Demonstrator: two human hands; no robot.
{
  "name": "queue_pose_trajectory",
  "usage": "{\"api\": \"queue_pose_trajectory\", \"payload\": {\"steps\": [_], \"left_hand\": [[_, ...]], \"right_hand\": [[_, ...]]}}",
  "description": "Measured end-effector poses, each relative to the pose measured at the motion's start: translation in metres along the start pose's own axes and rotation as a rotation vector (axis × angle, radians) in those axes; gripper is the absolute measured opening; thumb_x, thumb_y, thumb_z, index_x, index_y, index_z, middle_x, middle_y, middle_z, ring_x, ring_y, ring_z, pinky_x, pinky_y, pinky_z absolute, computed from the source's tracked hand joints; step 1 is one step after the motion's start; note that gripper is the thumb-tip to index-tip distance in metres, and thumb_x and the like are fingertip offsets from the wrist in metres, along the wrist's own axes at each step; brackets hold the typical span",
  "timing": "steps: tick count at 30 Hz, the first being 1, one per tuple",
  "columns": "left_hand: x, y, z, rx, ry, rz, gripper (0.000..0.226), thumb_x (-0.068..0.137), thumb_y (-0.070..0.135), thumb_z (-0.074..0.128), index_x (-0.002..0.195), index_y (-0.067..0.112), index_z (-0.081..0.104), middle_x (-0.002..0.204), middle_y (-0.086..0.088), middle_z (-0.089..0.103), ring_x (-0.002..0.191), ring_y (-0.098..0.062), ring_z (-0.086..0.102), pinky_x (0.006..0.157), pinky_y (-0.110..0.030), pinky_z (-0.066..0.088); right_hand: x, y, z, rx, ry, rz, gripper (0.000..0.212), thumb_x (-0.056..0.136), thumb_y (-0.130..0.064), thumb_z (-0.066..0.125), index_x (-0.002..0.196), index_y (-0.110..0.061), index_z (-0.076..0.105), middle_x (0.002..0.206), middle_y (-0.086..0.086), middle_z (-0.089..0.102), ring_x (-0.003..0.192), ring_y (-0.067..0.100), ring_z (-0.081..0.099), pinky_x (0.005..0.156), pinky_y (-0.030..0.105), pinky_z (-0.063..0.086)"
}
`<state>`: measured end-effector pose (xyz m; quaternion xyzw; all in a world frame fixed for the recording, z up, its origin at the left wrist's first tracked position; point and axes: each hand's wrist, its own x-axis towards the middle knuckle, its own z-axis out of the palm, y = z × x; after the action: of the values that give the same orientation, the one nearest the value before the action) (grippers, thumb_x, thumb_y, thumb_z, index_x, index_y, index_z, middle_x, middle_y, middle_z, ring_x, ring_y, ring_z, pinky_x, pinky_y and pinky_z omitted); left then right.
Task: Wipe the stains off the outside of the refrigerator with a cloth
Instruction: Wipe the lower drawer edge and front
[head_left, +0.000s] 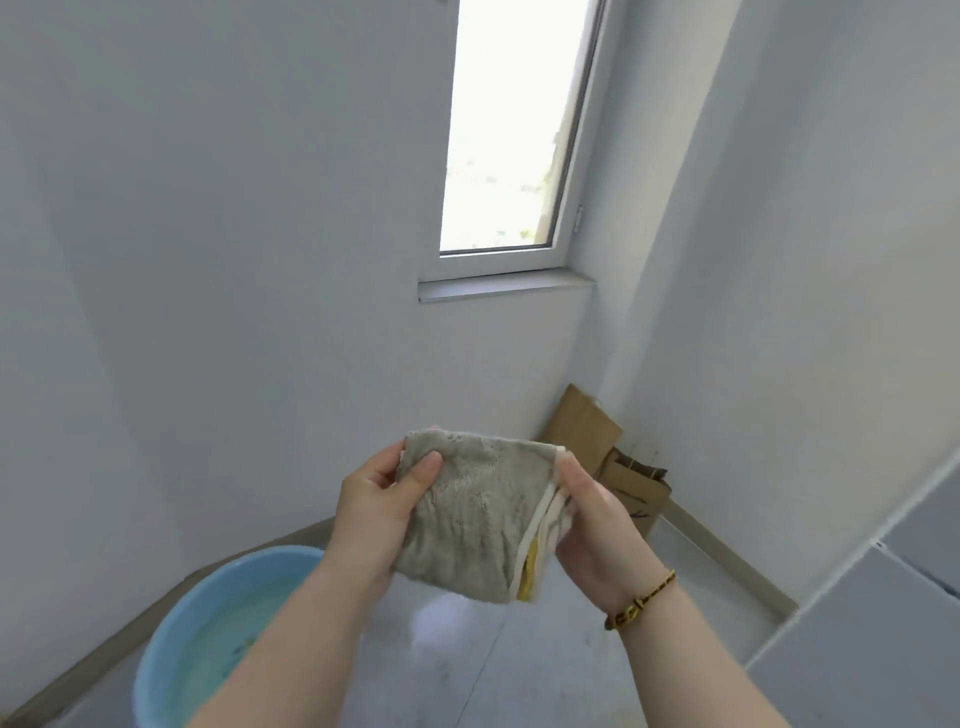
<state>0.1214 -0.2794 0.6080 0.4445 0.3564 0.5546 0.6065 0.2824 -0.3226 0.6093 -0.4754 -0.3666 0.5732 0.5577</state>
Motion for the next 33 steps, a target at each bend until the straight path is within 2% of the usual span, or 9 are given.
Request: {"api": "queue_pose_trajectory", "payload": {"steps": [2, 4, 7, 10, 13, 17, 21, 30, 33], "left_hand": [[-0.033, -0.016, 0.048, -0.017, -0.112, -0.070, 0.017, 0.084, 0.003, 0.057, 0.079, 0.016, 0.067, 0.063, 0.005, 0.071, 0.059, -0.004, 0.066, 0.053, -0.016, 0.052], [-0.054, -0.029, 0.082, -0.024, -0.186, -0.102, 0.020, 0.082, 0.003, 0.059, 0.078, 0.019, 0.069, 0.067, 0.005, 0.072, 0.063, -0.007, 0.067, 0.056, -0.019, 0.054], [-0.090, -0.052, 0.141, -0.022, -0.330, -0.210, 0.015, 0.081, 0.005, 0.060, 0.082, 0.017, 0.069, 0.073, 0.002, 0.072, 0.071, -0.014, 0.066, 0.057, -0.023, 0.054], [-0.127, -0.077, 0.190, -0.032, -0.472, -0.370, 0.010, 0.083, 0.009, 0.058, 0.088, 0.012, 0.067, 0.077, -0.004, 0.071, 0.073, -0.020, 0.067, 0.053, -0.026, 0.055], [-0.149, -0.098, 0.225, 0.025, -0.558, -0.429, 0.011, 0.084, 0.007, 0.058, 0.091, 0.011, 0.065, 0.084, -0.007, 0.070, 0.077, -0.021, 0.066, 0.054, -0.025, 0.055], [-0.167, -0.130, 0.273, 0.091, -0.712, -0.487, 0.012, 0.084, 0.006, 0.059, 0.093, 0.010, 0.065, 0.088, -0.009, 0.069, 0.082, -0.022, 0.065, 0.065, -0.028, 0.053], [-0.159, -0.159, 0.317, 0.151, -0.834, -0.509, 0.014, 0.086, 0.008, 0.058, 0.097, 0.011, 0.065, 0.089, -0.007, 0.070, 0.078, -0.018, 0.064, 0.060, -0.021, 0.053], [-0.061, -0.217, 0.432, 0.261, -0.966, -0.483, 0.015, 0.088, 0.006, 0.055, 0.090, 0.017, 0.066, 0.077, 0.006, 0.068, 0.063, -0.002, 0.065, 0.057, -0.015, 0.051], [-0.023, -0.243, 0.466, 0.391, -0.935, -0.420, 0.019, 0.090, 0.011, 0.053, 0.106, 0.011, 0.064, 0.083, 0.003, 0.063, 0.076, -0.010, 0.059, 0.065, -0.019, 0.046]], "right_hand": [[-0.052, -0.001, -0.038, 0.112, -0.076, 0.053, 0.079, 0.057, -0.051, 0.077, 0.119, -0.007, 0.056, 0.114, 0.011, 0.067, 0.103, 0.023, 0.065, 0.080, 0.032, 0.055], [-0.092, -0.001, -0.062, 0.046, -0.058, 0.073, 0.068, 0.058, -0.037, 0.080, 0.115, -0.007, 0.059, 0.108, 0.009, 0.069, 0.098, 0.021, 0.067, 0.078, 0.029, 0.055], [-0.152, -0.007, -0.113, -0.041, 0.203, -0.016, 0.034, 0.065, -0.018, 0.064, 0.098, -0.010, 0.064, 0.089, 0.000, 0.074, 0.083, 0.012, 0.070, 0.069, 0.021, 0.054], [-0.202, -0.006, -0.156, -0.002, 0.376, -0.053, 0.034, 0.068, -0.016, 0.062, 0.100, -0.009, 0.065, 0.093, 0.004, 0.073, 0.088, 0.016, 0.069, 0.071, 0.024, 0.055], [-0.236, 0.003, -0.187, 0.054, 0.526, -0.027, 0.020, 0.085, -0.007, 0.058, 0.104, -0.002, 0.064, 0.095, 0.010, 0.072, 0.089, 0.022, 0.069, 0.074, 0.030, 0.056], [-0.272, 0.004, -0.227, 0.055, 0.723, -0.038, 0.018, 0.089, 0.001, 0.050, 0.091, -0.003, 0.067, 0.088, 0.013, 0.072, 0.082, 0.023, 0.070, 0.071, 0.031, 0.057], [-0.277, -0.002, -0.263, 0.063, 0.829, -0.069, 0.021, 0.088, 0.005, 0.049, 0.081, -0.004, 0.067, 0.071, 0.007, 0.073, 0.065, 0.016, 0.070, 0.055, 0.023, 0.055], [-0.200, -0.033, -0.367, 0.073, 1.043, -0.105, 0.019, 0.088, 0.003, 0.051, 0.083, -0.004, 0.067, 0.075, 0.008, 0.074, 0.068, 0.017, 0.071, 0.055, 0.022, 0.054], [-0.175, -0.037, -0.397, 0.099, 1.143, -0.099, 0.018, 0.088, 0.001, 0.052, 0.080, -0.005, 0.067, 0.070, 0.006, 0.073, 0.064, 0.016, 0.069, 0.053, 0.023, 0.052]]}}
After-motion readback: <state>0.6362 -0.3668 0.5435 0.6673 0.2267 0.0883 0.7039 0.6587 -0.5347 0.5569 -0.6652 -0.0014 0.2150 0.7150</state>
